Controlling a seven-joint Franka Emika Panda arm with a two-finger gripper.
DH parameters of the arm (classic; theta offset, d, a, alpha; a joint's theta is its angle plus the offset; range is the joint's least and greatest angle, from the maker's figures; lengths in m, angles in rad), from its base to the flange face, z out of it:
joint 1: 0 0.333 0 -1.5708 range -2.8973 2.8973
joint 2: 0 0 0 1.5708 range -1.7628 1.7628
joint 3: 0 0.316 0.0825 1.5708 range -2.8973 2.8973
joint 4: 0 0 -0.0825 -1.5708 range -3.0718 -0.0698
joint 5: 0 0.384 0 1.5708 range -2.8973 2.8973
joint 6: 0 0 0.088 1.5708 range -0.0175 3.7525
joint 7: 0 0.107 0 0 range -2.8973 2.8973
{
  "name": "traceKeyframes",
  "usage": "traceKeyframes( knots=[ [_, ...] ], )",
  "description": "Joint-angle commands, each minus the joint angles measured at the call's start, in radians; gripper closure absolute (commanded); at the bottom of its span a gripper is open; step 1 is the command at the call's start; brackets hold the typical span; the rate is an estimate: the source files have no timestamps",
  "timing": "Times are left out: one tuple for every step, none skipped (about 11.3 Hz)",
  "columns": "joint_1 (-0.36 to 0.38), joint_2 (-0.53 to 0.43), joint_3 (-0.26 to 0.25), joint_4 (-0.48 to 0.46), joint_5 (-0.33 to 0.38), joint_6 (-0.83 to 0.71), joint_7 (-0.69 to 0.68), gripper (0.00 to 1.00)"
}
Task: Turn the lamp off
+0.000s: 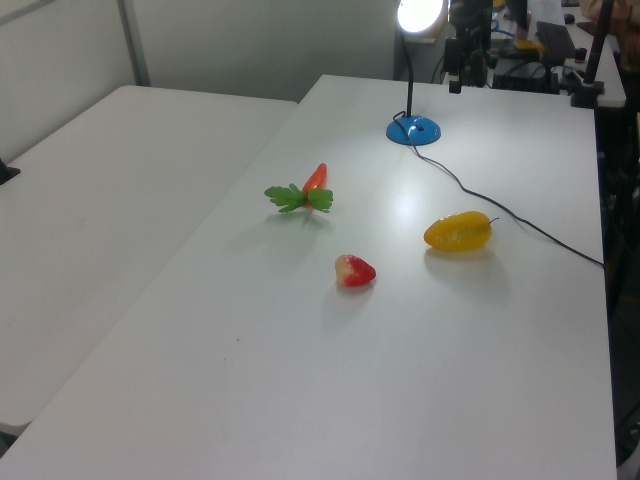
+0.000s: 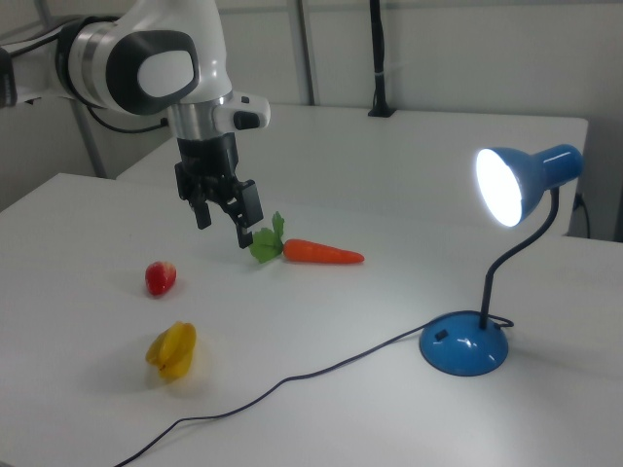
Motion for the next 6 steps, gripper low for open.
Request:
traceKeyframes(
  knots=[
    [0.004,-0.007,-0.017,0.023,0.005,-0.010,-0.029,0.00],
    [0.003,-0.005,-0.017,0.023,0.005,-0.007,-0.029,0.00],
    [0.002,-0.007,-0.017,0.023,0.005,-0.005,-0.029,0.00],
    [0.002,-0.005,-0.017,0.023,0.005,-0.005,-0.029,0.00],
    [0.002,-0.005,-0.017,0.023,0.005,-0.005,-0.029,0.00],
    [0.002,-0.007,-0.017,0.023,0.005,-0.007,-0.029,0.00]
  ],
)
